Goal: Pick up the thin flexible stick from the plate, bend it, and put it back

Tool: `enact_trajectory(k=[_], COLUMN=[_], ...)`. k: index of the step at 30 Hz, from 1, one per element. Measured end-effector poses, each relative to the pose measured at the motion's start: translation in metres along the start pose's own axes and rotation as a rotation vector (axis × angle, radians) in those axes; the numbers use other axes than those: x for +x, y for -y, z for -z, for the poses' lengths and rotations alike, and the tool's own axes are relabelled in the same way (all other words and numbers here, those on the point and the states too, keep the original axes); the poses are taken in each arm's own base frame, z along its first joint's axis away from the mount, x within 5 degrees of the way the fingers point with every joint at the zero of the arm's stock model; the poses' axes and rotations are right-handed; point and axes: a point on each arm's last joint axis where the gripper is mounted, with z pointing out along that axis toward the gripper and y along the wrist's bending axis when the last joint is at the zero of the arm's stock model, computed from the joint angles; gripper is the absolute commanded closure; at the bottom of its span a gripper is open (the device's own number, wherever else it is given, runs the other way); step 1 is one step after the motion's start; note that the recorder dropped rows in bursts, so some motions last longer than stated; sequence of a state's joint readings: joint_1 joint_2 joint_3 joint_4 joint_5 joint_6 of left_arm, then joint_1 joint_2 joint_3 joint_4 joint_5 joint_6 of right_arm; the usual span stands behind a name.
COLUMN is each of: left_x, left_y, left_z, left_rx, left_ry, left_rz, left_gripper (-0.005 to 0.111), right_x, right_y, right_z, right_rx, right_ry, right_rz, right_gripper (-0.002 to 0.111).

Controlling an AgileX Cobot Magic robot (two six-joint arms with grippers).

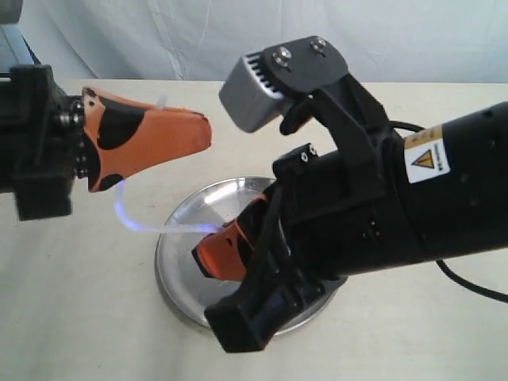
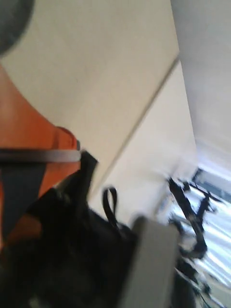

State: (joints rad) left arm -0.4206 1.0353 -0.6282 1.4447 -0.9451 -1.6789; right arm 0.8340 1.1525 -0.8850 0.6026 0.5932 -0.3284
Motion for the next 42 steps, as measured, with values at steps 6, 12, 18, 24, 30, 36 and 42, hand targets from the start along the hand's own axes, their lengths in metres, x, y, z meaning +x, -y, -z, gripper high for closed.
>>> enact_trajectory(k=[6, 12, 18, 24, 30, 36, 42], left_x=[-0.021, -0.024, -0.009, -0.016, -0.023, -0.015, -0.016], left_y=[0.016, 0.001, -0.014, 0.01, 0.003, -0.012, -0.017], left_z=[0.002, 0.0, 0.001, 0.0, 0.0, 0.0, 0.001], left_rx=[0.147, -0.04, -0.189, 0.086, -0.015, -0.18, -0.236], left_ry=[0.152, 0.117, -0.034, 0.081, 0.157, 0.031, 0.028], left_rz=[-0.002, -0.131, -0.146, -0.027, -0.155, -0.268, -0.272], left_gripper=[0.107, 0.107, 0.107, 0.107, 0.107, 0.099, 0.061], right_x=[0.0, -0.003, -0.01, -0.007, 0.0, -0.002, -0.001], right_y=[0.008, -0.003, -0.011, -0.001, 0.005, 0.002, 0.005], right_z=[-0.019, -0.024, -0.003, 0.0, -0.029, -0.02, -0.019], right_rx=[0.024, -0.11, -0.13, -0.008, -0.039, -0.05, -0.008], right_ry=[-0.041, -0.019, 0.106, 0.071, -0.048, -0.025, -0.033], right_rz=[-0.051, -0.025, 0.024, 0.052, -0.024, 0.027, 0.046], right_gripper=[0.109, 0.109, 0.109, 0.109, 0.109, 0.109, 0.109])
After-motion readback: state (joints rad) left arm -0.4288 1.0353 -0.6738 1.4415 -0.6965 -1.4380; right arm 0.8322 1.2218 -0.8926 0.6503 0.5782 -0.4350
